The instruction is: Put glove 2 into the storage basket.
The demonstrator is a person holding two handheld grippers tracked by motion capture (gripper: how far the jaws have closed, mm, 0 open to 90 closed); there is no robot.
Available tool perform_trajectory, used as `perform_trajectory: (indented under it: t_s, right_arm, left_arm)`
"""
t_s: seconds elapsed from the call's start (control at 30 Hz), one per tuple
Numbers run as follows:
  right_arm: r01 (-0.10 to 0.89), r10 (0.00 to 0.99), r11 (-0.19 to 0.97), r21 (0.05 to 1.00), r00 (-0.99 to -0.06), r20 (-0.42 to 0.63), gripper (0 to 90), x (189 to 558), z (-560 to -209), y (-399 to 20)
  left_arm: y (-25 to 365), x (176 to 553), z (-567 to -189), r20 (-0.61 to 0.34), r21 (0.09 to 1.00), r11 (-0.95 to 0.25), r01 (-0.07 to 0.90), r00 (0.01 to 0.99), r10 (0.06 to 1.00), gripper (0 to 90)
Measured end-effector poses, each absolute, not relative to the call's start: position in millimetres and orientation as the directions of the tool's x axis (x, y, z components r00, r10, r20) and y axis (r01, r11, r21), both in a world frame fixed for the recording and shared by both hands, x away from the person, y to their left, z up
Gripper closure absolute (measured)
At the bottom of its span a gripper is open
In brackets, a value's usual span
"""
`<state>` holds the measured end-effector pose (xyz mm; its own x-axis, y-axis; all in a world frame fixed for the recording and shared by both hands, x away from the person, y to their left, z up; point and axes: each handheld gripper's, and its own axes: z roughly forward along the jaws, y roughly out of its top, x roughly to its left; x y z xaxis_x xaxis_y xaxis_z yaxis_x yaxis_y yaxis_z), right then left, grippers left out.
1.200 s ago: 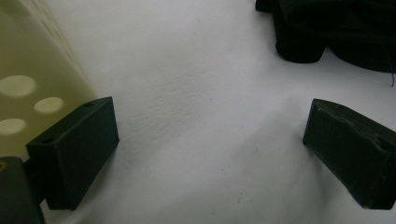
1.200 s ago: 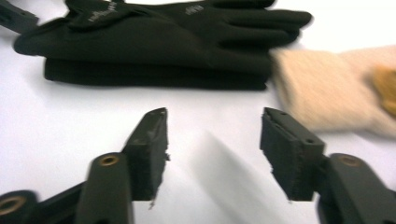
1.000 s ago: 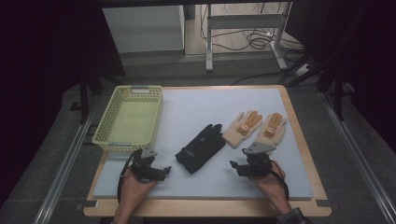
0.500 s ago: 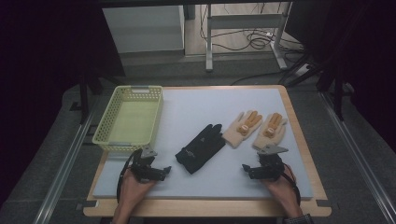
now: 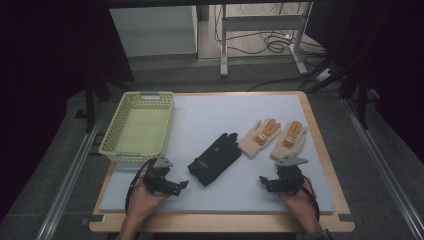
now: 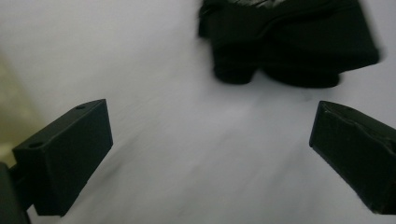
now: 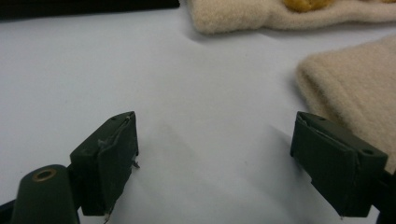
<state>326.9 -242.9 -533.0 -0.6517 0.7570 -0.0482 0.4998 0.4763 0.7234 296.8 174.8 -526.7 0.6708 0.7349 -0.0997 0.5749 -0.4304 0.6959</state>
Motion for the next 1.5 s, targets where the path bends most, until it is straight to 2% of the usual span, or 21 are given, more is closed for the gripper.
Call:
perform_trajectory:
  t_s: [0.33, 0.7, 0.8, 0.9, 1.1, 1.17, 1.23, 1.3, 1.37, 1.5]
  right_arm:
    - [0.499, 0.757, 0.476, 0.724, -0.651, -0.050, 14.7, 327, -533, -243]
    - [0.500, 0.758, 0.475, 0.724, -0.651, -0.048, 14.7, 327, -533, -243]
    - [0.500, 0.758, 0.475, 0.724, -0.651, -0.048, 14.7, 327, -533, -243]
    - [0.500, 0.758, 0.475, 0.724, -0.651, -0.048, 14.7, 327, -533, -243]
    - [0.500, 0.758, 0.475, 0.724, -0.650, -0.048, 14.7, 327, -533, -243]
    - [0.500, 0.758, 0.475, 0.724, -0.650, -0.048, 14.7, 327, -533, -243]
    - [0.500, 0.758, 0.476, 0.724, -0.651, -0.049, 14.7, 327, -533, -243]
    - [0.500, 0.758, 0.475, 0.724, -0.651, -0.048, 14.7, 327, -533, -243]
    - [0.499, 0.757, 0.476, 0.724, -0.651, -0.050, 14.7, 327, -533, -243]
    - [0.500, 0.758, 0.476, 0.724, -0.650, -0.048, 14.7, 327, -533, -243]
  left_arm:
    - [122, 324, -503, -0.098, 0.690, -0.494, 0.530, 0.744, 0.661, 0.0]
    - [62, 364, -519, -0.013, 0.612, -0.591, 0.525, 0.754, 0.656, 0.0]
    - [57, 373, -526, 0.015, 0.586, -0.612, 0.530, 0.749, 0.663, 0.0]
    - [59, 381, -530, -0.009, 0.582, -0.609, 0.539, 0.753, 0.658, 0.0]
    - [52, 373, -530, 0.007, 0.555, -0.639, 0.532, 0.766, 0.643, 0.0]
    - [54, 376, -530, -0.019, 0.552, -0.621, 0.557, 0.752, 0.659, 0.7]
    - [58, 378, -529, -0.034, 0.560, -0.593, 0.579, 0.731, 0.681, 6.3]
    - [61, 378, -526, -0.034, 0.563, -0.593, 0.576, 0.733, 0.679, 15.7]
    - [65, 376, -525, -0.038, 0.581, -0.581, 0.569, 0.733, 0.680, 30.5]
    - [72, 376, -524, -0.052, 0.595, -0.558, 0.578, 0.721, 0.691, 54.2]
